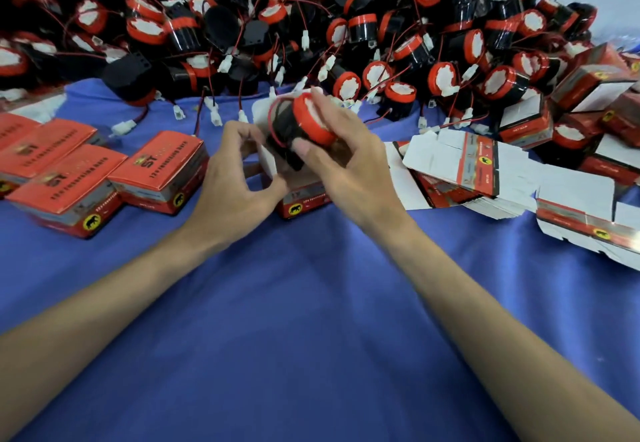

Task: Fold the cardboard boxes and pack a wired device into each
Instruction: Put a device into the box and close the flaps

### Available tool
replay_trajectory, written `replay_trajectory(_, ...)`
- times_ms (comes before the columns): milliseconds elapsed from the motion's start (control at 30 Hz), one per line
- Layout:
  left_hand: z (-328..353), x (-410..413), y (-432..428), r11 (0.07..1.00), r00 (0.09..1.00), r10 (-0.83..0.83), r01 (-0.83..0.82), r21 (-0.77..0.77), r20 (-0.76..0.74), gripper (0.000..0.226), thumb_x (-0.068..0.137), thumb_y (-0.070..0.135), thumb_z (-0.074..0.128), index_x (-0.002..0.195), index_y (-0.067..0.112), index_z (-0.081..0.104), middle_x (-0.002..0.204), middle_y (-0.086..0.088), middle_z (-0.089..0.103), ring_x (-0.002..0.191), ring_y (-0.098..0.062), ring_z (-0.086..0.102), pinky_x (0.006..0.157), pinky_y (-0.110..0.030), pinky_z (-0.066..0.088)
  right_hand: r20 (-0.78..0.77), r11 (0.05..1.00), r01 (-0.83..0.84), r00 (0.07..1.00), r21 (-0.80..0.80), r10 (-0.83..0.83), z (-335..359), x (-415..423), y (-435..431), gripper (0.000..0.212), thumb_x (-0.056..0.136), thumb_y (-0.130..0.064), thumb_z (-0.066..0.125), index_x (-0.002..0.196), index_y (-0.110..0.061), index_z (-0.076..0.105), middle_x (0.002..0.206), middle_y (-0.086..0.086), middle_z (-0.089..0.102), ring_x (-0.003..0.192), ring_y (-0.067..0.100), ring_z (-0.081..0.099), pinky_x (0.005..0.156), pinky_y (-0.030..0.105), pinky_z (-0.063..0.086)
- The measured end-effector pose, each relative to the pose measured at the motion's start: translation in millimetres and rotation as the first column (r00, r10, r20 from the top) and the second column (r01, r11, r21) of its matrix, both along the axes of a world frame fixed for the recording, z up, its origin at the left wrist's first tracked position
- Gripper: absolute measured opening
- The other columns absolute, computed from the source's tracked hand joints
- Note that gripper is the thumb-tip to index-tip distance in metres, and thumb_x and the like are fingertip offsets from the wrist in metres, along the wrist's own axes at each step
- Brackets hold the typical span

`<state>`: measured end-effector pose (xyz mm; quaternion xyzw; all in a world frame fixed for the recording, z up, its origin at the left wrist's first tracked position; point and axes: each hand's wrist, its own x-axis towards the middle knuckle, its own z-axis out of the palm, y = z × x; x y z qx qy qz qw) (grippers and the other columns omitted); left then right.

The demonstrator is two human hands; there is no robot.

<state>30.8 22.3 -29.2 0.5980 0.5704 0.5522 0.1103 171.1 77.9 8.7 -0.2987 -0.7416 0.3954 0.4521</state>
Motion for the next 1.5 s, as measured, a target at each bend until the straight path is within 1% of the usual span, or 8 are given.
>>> replay_trajectory(233, 1, 2, 1, 0.999, 0.999, -0.036, 0.036, -0.029, -0.018, 0.048, 0.078, 0.007, 0.056, 0.122, 0.017, 0.041, 0.108, 0.02, 0.052, 0.098, 0.014, 0.055, 0.084, -0.006, 0.044, 0.375, 0.874, 0.049, 0.89, 0.483, -0.258, -13, 3, -2, 0.056, 0.085, -0.008, 0.063, 0.138, -0.003, 0.046, 0.133, 0.02, 0.048, 0.121, 0.036, 0.047, 0.094, 0.044, 0.045)
replay_trajectory(567, 4, 2, -2, 0.995, 0.996, -0.017, 0.008, -0.099, -0.084, 0.051, 0.08, 0.015, 0.057, 0.129, 0.008, 0.045, 0.121, -0.003, 0.057, 0.105, -0.009, 0.059, 0.093, -0.02, 0.048, 0.662, 0.785, -0.07, 0.586, 0.616, -0.467, -9, 4, -4, 0.039, 0.097, -0.029, 0.042, 0.134, -0.019, 0.05, 0.137, 0.0, 0.043, 0.12, 0.017, 0.047, 0.069, 0.031, 0.043)
replay_trajectory(867, 5, 3, -2, 0.99, 0.993, 0.009, -0.025, -0.137, -0.116, 0.047, 0.081, 0.021, 0.057, 0.126, 0.011, 0.047, 0.107, -0.01, 0.061, 0.092, -0.02, 0.062, 0.093, -0.037, 0.05, 0.62, 0.761, 0.012, 0.571, 0.649, -0.538, -17, 5, -23, 0.036, 0.096, -0.025, 0.029, 0.113, -0.017, 0.059, 0.126, 0.004, 0.049, 0.119, 0.018, 0.046, 0.084, 0.04, 0.023)
replay_trajectory(1000, 5, 2, -2, 0.988, 0.993, 0.001, -0.019, -0.153, -0.118, 0.048, 0.081, 0.022, 0.055, 0.127, 0.012, 0.046, 0.12, -0.002, 0.057, 0.105, -0.018, 0.059, 0.096, -0.047, 0.047, 0.575, 0.835, 0.079, 0.691, 0.544, -0.439, -8, 8, -21, 0.033, 0.08, 0.002, 0.048, 0.111, 0.001, 0.06, 0.116, 0.017, 0.057, 0.083, 0.03, 0.061, 0.059, 0.027, 0.032)
replay_trajectory(1133, 5, 2, -2, 0.986, 0.992, -0.02, -0.001, -0.165, -0.123, 0.049, 0.08, 0.019, 0.052, 0.127, 0.013, 0.045, 0.121, -0.003, 0.056, 0.104, -0.022, 0.059, 0.095, -0.051, 0.047, 0.598, 0.835, 0.097, 0.653, 0.541, -0.464, -11, 12, -13, 0.037, 0.079, 0.012, 0.047, 0.111, -0.002, 0.06, 0.124, 0.013, 0.053, 0.078, 0.031, 0.062, 0.056, 0.032, 0.033)
replay_trajectory(1267, 3, 1, -3, 0.986, 0.99, -0.039, 0.016, -0.165, -0.133, 0.05, 0.078, 0.015, 0.049, 0.128, 0.012, 0.047, 0.128, 0.004, 0.052, 0.122, -0.019, 0.051, 0.101, -0.047, 0.044, 0.443, 0.662, 0.153, 0.632, 0.734, -0.636, -14, 12, -12, 0.022, 0.061, 0.014, 0.059, 0.069, -0.005, 0.067, 0.089, 0.009, 0.064, 0.068, 0.025, 0.059, 0.055, 0.031, 0.039)
replay_trajectory(1400, 4, 0, -2, 0.997, 0.966, -0.032, 0.012, -0.078, -0.258, 0.048, 0.077, 0.009, 0.048, 0.124, 0.011, 0.054, 0.12, -0.001, 0.049, 0.113, -0.008, 0.046, 0.098, -0.029, 0.041, 0.557, 0.731, 0.075, 0.596, 0.678, -0.578, -11, 15, 1, 0.023, 0.081, 0.008, 0.046, 0.083, -0.002, 0.068, 0.103, 0.011, 0.057, 0.102, 0.03, 0.048, 0.075, 0.03, 0.047)
replay_trajectory(1500, 2, 1, -2, 0.99, 0.89, 0.102, -0.048, 0.132, -0.444, 0.043, 0.075, 0.001, 0.049, 0.114, 0.007, 0.066, 0.128, -0.022, 0.042, 0.125, -0.017, 0.035, 0.105, -0.019, 0.033, 0.487, 0.693, 0.04, 0.683, 0.719, -0.545, -10, 16, -1, 0.024, 0.07, 0.009, 0.048, 0.079, 0.0, 0.069, 0.083, 0.014, 0.062, 0.082, 0.033, 0.054, 0.076, 0.034, 0.047)
